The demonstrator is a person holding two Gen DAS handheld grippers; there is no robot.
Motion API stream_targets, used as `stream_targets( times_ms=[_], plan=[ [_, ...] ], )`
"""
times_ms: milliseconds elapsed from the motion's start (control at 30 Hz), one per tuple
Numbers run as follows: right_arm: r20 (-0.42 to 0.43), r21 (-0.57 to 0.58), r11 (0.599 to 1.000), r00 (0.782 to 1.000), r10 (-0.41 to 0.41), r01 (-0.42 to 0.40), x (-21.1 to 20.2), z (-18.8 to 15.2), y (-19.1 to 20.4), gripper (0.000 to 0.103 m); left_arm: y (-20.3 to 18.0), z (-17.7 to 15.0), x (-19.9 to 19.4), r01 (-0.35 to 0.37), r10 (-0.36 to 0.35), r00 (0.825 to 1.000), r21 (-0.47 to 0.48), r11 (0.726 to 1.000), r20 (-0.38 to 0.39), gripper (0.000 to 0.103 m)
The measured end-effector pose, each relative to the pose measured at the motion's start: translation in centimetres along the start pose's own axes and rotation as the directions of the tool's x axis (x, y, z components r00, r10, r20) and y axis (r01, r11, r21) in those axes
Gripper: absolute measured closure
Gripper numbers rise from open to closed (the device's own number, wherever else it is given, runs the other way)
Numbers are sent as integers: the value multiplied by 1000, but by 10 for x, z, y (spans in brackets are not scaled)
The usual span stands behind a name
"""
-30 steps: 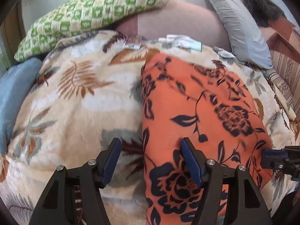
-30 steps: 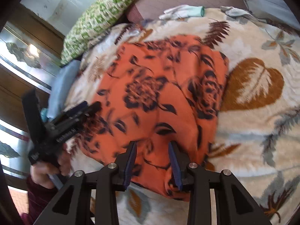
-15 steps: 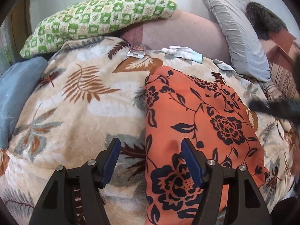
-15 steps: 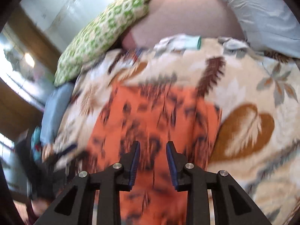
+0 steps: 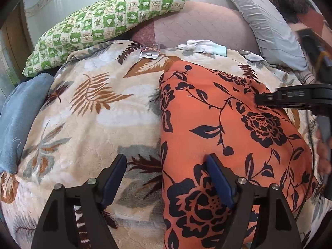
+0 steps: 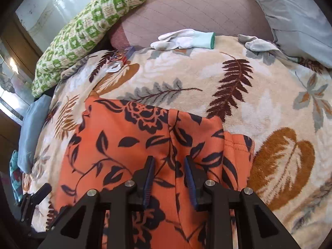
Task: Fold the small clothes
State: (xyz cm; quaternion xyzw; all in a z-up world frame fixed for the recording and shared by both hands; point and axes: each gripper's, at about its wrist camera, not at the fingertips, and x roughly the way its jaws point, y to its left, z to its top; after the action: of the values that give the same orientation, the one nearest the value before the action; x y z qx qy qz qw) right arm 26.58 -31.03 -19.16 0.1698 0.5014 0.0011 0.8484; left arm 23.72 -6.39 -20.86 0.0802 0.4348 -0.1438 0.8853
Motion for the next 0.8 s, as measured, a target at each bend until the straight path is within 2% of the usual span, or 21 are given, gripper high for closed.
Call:
stream_targets(
  times_ms=[133, 367, 533, 633, 700, 800],
  plan=[
    [19, -41, 999, 1000, 21, -21, -27, -24, 9, 70, 0, -3, -7, -6, 6, 1000, 2, 1000, 10, 23],
    [35, -92, 996, 999, 21, -18, -70, -92, 15, 70, 2, -14, -22, -15, 15, 999, 18, 1000, 35, 23],
    [-4, -112, 994, 1000, -19, 19, -53, -127, 12, 70, -6, -29, -16, -40, 39, 999, 69, 997, 21, 17],
    [29, -110, 994, 1000, -13, 16, -44, -135, 7, 70, -9, -35, -12, -62, 60, 998, 93, 994, 26, 17],
    [17, -97, 995, 1000, -7, 9, -48, -132, 7, 70, -10, -34, -24, -73, 70, 997, 89, 993, 45, 17],
    [24, -92, 996, 1000, 7, -5, -68, -128, 6, 70, -13, -35, -53, -122, 113, 987, 79, 989, 116, 17]
  ],
)
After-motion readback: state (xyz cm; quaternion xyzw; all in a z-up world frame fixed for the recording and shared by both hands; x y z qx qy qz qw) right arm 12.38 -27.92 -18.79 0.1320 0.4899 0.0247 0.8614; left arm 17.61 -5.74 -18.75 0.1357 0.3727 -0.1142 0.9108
